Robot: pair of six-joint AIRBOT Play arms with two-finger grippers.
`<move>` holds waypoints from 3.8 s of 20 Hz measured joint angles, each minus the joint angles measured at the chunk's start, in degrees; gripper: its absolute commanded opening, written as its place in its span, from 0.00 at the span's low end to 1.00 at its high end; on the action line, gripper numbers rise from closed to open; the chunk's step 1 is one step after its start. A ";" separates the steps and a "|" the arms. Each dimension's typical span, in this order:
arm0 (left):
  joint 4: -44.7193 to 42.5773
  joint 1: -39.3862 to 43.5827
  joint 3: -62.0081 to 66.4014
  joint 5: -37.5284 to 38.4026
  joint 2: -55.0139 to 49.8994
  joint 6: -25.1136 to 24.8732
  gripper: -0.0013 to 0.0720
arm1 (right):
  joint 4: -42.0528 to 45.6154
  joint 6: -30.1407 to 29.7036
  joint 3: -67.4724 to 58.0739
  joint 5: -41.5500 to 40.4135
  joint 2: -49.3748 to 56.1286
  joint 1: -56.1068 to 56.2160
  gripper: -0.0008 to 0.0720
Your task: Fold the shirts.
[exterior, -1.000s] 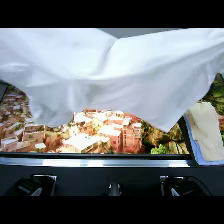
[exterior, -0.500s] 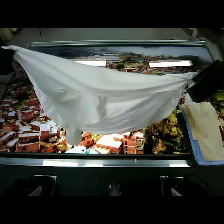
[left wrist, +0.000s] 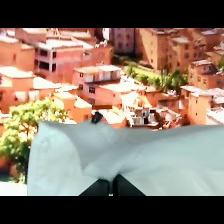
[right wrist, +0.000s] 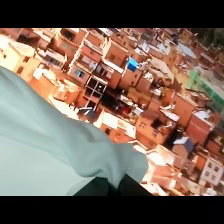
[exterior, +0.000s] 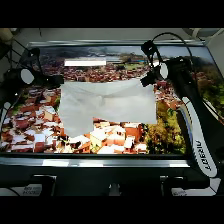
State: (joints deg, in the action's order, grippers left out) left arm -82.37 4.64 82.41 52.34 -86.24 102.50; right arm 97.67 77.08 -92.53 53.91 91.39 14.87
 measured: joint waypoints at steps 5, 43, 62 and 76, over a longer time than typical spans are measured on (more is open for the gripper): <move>8.85 -2.36 1.42 2.14 -7.50 -4.33 0.83 | -5.70 3.56 -0.46 -3.61 5.16 -1.01 0.53; 26.51 -17.64 -16.74 11.08 -7.26 -29.22 0.05 | -42.51 -25.59 29.24 17.07 2.43 -25.66 0.55; 23.91 -17.86 28.11 4.85 37.44 -23.85 0.05 | -17.42 -25.16 -15.82 8.66 -40.87 -22.08 0.05; 14.38 -17.84 29.38 22.77 40.46 -16.41 0.05 | -11.74 -21.55 -18.27 27.80 -43.80 -22.05 0.04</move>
State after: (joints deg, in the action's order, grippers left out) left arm -67.99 -13.19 111.79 75.11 -45.78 86.08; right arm 85.93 55.53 -110.80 81.71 47.59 -7.18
